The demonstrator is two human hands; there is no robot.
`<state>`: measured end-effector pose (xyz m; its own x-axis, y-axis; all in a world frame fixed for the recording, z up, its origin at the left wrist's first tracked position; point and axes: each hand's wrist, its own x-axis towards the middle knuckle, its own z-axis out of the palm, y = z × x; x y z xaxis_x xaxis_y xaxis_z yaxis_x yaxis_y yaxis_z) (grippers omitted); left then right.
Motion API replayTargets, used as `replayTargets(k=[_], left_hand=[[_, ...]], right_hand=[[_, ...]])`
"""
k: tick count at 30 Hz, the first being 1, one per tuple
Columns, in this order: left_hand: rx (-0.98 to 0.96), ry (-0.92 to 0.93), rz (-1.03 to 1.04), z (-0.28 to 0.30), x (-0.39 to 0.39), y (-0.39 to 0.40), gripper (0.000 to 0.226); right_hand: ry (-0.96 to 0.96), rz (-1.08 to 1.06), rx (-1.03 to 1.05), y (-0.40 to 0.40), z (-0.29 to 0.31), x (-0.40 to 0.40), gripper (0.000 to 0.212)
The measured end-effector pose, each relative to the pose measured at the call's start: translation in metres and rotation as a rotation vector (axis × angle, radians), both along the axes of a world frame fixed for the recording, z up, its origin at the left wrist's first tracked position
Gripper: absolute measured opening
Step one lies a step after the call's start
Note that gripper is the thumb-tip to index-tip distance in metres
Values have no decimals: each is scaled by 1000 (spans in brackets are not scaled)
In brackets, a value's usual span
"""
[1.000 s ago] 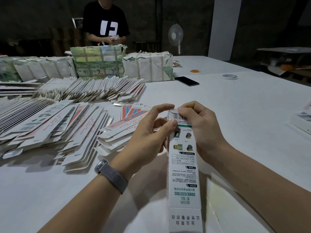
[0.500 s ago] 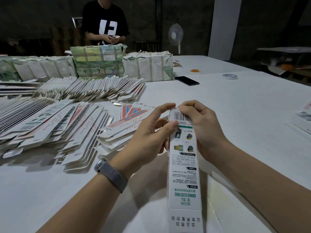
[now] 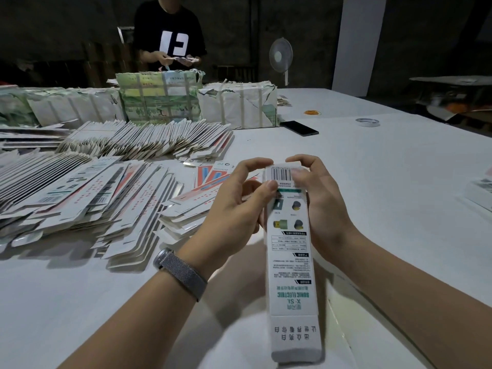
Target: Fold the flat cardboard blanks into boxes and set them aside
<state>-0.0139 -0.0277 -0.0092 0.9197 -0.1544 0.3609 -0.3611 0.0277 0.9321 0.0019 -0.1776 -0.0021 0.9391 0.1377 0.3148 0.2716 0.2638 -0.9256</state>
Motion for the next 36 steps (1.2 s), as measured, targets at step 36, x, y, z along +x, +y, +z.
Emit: replayTargets(k=[36], left_hand=[[-21, 8, 3, 0, 0, -1, 19]], right_hand=[[-15, 59, 46, -2, -1, 3, 15]])
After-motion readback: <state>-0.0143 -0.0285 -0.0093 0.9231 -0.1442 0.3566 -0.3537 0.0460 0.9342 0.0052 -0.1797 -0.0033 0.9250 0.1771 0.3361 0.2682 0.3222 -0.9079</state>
